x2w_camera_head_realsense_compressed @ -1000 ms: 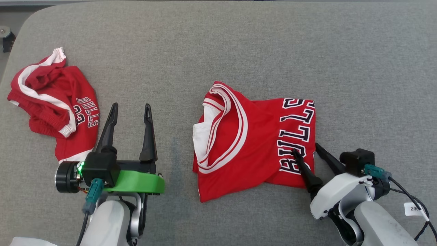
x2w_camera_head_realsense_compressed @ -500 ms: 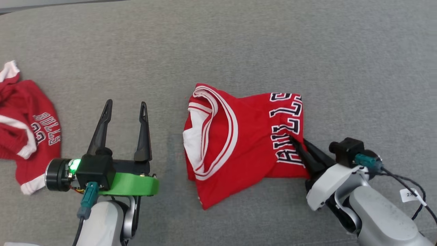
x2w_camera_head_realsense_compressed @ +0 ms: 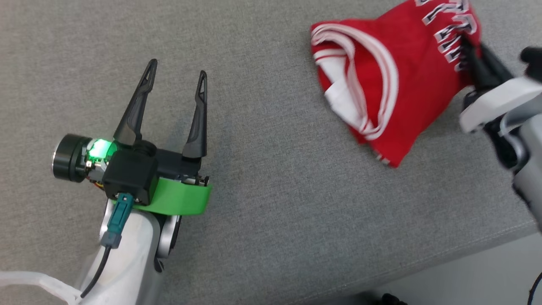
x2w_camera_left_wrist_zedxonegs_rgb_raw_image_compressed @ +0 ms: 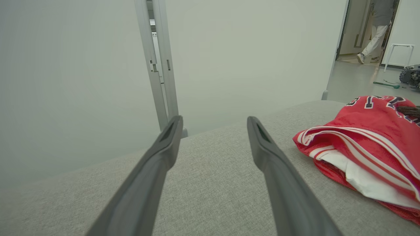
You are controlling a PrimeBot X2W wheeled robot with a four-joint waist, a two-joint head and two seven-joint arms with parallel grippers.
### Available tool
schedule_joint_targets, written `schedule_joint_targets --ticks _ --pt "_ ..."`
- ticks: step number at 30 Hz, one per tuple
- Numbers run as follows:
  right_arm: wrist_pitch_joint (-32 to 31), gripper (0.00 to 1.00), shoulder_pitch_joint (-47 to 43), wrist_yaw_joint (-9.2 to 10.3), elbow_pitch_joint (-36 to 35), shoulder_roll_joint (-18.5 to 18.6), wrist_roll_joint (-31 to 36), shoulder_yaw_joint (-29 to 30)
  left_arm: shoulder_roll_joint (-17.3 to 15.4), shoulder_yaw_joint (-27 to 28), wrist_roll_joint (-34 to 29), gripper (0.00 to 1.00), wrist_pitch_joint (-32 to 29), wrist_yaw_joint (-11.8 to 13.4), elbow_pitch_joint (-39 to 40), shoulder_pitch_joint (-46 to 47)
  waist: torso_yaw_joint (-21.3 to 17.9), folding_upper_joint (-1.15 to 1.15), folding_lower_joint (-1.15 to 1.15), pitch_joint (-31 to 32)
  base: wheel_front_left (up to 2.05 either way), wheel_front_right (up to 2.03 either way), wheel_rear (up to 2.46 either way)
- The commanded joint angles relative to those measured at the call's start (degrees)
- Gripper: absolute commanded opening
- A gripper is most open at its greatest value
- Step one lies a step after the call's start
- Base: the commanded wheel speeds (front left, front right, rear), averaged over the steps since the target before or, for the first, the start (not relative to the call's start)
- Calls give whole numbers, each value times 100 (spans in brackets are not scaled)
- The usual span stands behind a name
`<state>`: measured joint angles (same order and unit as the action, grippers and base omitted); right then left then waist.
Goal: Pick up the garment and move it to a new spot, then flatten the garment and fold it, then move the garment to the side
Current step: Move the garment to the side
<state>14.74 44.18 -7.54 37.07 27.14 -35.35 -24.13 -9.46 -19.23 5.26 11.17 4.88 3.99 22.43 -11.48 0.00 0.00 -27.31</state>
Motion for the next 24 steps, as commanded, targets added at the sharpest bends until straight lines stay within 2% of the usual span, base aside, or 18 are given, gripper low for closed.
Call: schedule_joint_targets --ticks 1,7,12,13,14,15,19,24 --pt "43 0 316 10 171 170 -92 154 -68 -14 -90 100 -33 -37 67 208 28 0 0 -958 0 0 0" --pt "48 0 1034 10 839 881 -271 901 -131 -126 -216 100 -132 -114 293 566 241 0 0 -1557 0 0 0" --pt "50 0 1165 9 1093 1236 -47 1405 -102 -293 -333 100 -191 -191 410 804 362 0 0 -1771 0 0 0" --pt "50 36 1167 9 1129 1262 30 1470 -94 -325 -356 100 -195 -192 417 844 365 0 0 -1783 0 0 0" --pt "51 92 1168 10 1173 1275 87 1535 -89 -341 -361 100 -198 -197 416 867 361 0 0 -1787 0 0 0" --pt "51 100 1142 10 1214 1286 185 1613 -80 -368 -356 100 -192 -210 408 891 352 0 0 -1777 0 0 0" --pt "50 100 846 10 1269 1231 456 2024 -69 -397 -316 100 -149 -178 290 826 295 0 0 -1597 0 0 0" --pt "49 100 165 8 695 999 693 2836 -80 -321 -165 100 -46 -86 54 546 183 0 0 -1143 0 0 0"
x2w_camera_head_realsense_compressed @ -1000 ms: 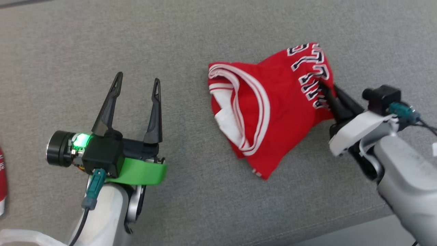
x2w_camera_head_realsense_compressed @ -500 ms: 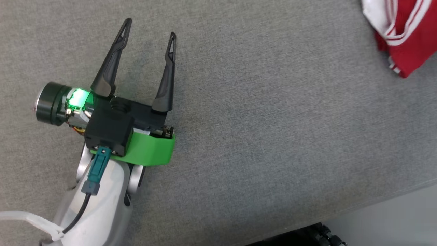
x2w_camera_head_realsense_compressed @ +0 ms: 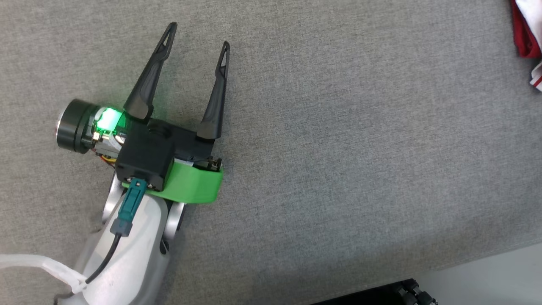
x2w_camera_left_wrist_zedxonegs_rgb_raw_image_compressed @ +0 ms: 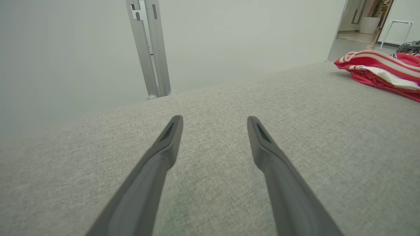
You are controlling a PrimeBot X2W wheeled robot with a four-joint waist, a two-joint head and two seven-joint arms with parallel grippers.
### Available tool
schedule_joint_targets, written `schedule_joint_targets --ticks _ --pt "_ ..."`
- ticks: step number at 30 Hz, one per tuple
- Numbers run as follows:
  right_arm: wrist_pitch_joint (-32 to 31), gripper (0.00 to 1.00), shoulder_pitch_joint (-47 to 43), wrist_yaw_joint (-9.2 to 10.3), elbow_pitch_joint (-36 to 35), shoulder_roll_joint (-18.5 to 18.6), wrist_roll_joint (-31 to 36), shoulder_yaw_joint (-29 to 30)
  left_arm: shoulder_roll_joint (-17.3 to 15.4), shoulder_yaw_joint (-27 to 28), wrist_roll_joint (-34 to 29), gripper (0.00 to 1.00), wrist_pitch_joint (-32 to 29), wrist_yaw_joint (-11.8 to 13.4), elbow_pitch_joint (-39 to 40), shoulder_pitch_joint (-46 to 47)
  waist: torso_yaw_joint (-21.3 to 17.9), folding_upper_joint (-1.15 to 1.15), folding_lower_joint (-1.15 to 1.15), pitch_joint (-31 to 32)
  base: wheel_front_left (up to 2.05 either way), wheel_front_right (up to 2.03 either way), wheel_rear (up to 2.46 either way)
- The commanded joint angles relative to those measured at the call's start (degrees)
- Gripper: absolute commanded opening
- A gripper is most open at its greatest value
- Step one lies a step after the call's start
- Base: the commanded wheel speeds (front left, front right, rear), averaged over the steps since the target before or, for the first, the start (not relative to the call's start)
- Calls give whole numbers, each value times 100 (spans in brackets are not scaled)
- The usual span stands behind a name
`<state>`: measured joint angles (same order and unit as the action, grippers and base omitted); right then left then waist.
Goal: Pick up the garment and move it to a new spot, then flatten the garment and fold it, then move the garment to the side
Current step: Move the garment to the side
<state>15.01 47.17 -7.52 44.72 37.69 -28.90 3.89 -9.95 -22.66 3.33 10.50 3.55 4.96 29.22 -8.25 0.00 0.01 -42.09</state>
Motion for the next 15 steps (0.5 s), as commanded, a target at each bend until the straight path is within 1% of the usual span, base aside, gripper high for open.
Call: schedule_joint_targets --ticks 1,6,8,11,12,15 --pt "20 100 -308 7 -256 -163 82 156 -38 51 68 100 36 72 -88 -190 -163 0 -1 431 0 0 0" --pt "19 100 -1371 7 -1421 -783 427 700 -55 233 286 100 114 235 -327 -656 -275 0 -1 1092 0 0 0" --pt "18 100 -1817 7 -1903 -1101 568 733 -34 319 398 100 150 322 -417 -887 -301 0 -1 1378 0 0 0" --pt "18 100 -2373 7 -2491 -1420 719 773 -8 429 554 100 197 420 -495 -1170 -297 0 -1 1725 0 0 0" --pt "19 100 -2558 7 -2713 -1584 729 803 8 451 604 100 223 439 -515 -1274 -284 0 -1 1849 0 0 0" --pt "19 100 -3084 7 -3215 -1902 855 688 31 502 711 100 267 503 -575 -1553 -238 0 -1 2138 0 0 0"
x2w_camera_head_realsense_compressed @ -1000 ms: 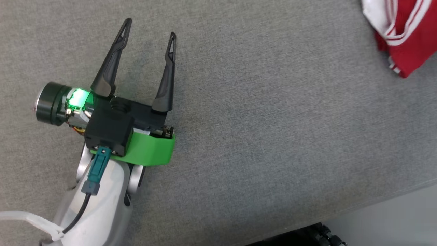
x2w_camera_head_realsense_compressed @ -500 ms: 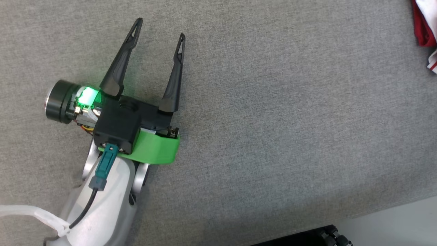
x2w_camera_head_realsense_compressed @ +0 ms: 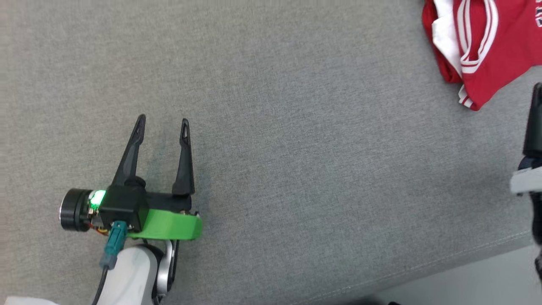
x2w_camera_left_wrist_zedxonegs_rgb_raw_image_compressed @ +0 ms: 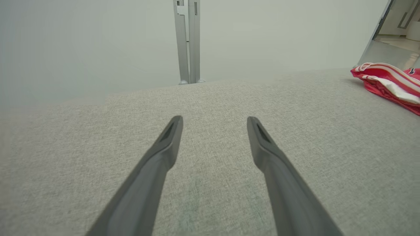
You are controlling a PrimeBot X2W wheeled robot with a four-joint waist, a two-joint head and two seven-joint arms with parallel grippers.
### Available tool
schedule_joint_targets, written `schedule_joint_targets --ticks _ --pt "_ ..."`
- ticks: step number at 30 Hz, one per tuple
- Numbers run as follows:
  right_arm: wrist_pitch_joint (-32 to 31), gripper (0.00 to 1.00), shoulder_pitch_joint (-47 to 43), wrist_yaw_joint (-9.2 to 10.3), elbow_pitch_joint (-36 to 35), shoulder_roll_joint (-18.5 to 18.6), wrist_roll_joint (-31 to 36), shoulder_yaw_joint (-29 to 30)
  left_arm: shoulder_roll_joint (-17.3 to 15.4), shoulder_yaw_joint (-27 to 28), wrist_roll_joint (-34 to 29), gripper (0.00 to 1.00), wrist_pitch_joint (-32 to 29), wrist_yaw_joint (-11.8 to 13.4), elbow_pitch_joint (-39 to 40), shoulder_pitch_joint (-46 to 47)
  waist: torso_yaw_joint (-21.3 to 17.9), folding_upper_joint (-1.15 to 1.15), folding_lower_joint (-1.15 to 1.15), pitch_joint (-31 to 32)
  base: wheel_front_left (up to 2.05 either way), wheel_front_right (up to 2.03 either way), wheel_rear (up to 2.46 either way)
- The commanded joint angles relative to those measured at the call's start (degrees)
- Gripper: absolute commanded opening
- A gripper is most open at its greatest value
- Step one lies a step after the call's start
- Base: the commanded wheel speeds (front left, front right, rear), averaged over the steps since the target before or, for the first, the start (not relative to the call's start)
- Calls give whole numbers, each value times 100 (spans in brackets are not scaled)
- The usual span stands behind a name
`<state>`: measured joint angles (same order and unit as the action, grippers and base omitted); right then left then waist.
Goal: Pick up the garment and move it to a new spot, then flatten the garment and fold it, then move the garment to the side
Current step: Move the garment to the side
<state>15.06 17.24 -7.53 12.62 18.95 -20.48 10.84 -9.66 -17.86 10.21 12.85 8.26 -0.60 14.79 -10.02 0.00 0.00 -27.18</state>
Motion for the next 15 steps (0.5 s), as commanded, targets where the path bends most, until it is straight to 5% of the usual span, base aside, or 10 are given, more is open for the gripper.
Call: schedule_joint_targets --ticks 1,15 --pt "14 100 -287 8 -166 -149 59 -54 -1 43 54 100 35 51 -38 -201 -38 0 0 752 0 0 0" --pt "-138 100 -1854 7 -1512 -1057 543 -476 -4 325 460 100 123 282 -300 -1066 751 0 0 1770 0 0 0"
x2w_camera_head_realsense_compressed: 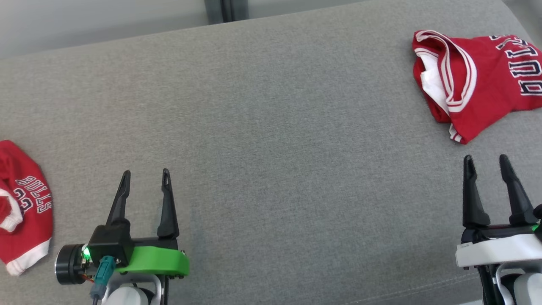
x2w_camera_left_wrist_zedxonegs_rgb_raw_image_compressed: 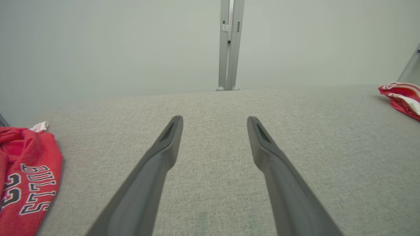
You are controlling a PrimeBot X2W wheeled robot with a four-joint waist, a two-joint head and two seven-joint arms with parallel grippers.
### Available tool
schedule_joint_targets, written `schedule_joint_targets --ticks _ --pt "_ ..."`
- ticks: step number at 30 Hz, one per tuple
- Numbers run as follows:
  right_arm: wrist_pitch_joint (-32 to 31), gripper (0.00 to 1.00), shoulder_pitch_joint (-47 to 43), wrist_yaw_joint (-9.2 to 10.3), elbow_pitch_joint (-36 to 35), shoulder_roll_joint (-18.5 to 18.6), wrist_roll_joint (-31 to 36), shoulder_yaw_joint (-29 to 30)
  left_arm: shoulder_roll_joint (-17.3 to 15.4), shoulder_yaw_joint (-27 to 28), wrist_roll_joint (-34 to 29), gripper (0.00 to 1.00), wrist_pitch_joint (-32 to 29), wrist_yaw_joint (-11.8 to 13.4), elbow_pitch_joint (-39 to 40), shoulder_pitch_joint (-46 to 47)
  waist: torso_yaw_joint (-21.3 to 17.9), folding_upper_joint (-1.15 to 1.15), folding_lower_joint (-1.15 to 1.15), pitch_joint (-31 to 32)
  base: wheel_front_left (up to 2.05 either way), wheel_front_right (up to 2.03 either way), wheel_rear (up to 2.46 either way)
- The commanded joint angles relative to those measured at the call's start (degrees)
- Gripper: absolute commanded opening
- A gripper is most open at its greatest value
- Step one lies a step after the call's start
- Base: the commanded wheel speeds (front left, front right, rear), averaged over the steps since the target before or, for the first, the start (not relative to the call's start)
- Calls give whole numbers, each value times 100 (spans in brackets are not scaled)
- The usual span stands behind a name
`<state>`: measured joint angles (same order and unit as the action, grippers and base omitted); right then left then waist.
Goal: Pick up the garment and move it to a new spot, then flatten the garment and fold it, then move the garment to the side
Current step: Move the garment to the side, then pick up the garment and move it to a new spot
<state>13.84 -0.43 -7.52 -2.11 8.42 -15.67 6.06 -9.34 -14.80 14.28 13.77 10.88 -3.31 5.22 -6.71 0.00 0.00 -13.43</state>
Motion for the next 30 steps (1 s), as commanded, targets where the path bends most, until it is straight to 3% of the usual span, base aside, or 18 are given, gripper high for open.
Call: schedule_joint_targets --ticks 1,9,30 --pt "-62 100 -146 6 -82 -18 84 -34 -46 40 73 100 31 18 -51 -146 488 0 0 450 0 0 0" --pt "-329 100 -464 6 -362 -109 166 -348 -194 118 191 100 51 -36 -260 -421 811 0 0 791 0 0 0" --pt "-795 100 -1089 6 -610 -198 246 -234 -181 -47 337 100 84 -140 -744 -696 787 0 0 1327 0 0 0"
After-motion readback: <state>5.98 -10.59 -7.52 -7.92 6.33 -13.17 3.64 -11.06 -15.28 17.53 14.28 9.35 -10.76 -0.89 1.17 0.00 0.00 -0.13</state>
